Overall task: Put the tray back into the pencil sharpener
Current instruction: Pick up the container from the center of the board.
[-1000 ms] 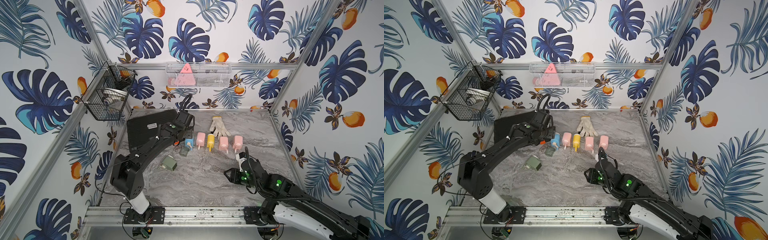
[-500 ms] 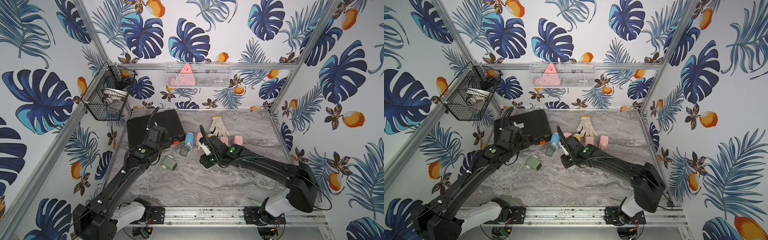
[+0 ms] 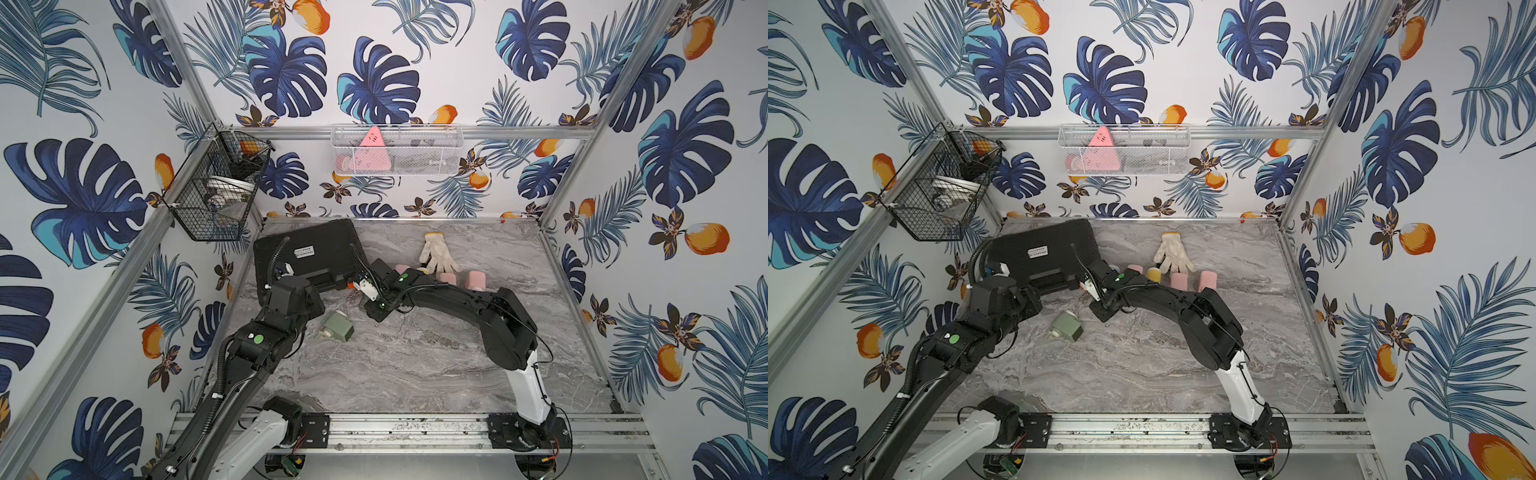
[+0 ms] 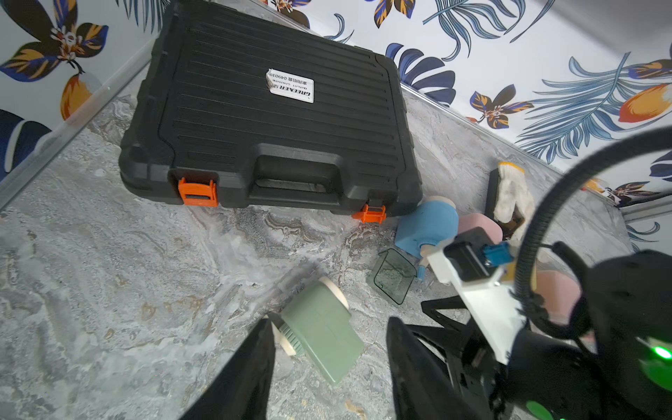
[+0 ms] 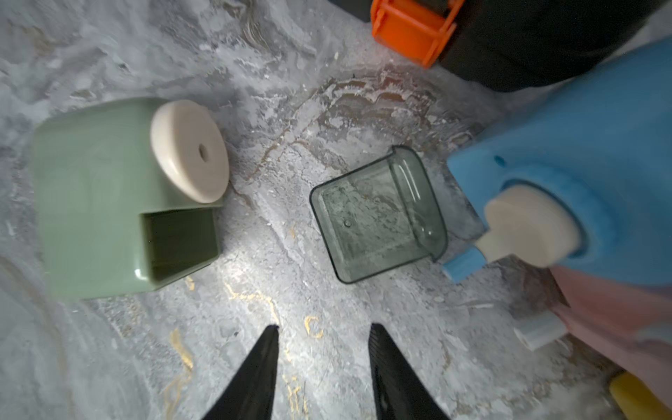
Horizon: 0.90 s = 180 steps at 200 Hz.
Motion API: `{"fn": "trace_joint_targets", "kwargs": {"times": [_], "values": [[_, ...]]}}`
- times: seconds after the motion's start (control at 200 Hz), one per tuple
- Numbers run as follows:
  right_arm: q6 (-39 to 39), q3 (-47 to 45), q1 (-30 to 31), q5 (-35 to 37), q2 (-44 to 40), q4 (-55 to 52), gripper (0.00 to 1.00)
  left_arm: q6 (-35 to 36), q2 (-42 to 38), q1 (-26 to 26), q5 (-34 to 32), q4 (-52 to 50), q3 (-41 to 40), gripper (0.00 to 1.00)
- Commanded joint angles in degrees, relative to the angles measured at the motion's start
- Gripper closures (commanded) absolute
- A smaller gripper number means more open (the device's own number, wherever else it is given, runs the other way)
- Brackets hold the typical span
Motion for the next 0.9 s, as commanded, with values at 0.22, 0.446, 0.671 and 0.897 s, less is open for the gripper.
{"fn": "trace_joint_targets", "kwargs": {"times": [0.22,0.446,0.671,0.897], "values": [[-4.3,7.5,0.0,3.2,6.9,-3.7,0.54,0.7,-0.7,0.1,-0.6,-1.7,0.8,0.46],[-4.5,8.9,0.1,2.4,6.7,-5.4,0.54,0.9,-0.8,0.1,-1.1,-1.9,1.6,0.46],[-4.5,8.6,0.7,2.0,1.9,-6.3,0.54,0.1,-1.0,0.1,-1.4,-1.6,0.8,0.46],[-5.9,12.9,0.7,1.9,6.4,-6.6,0.53,-1.6,-2.1,0.1,-2.9,-2.1,0.1,0.47]]}}
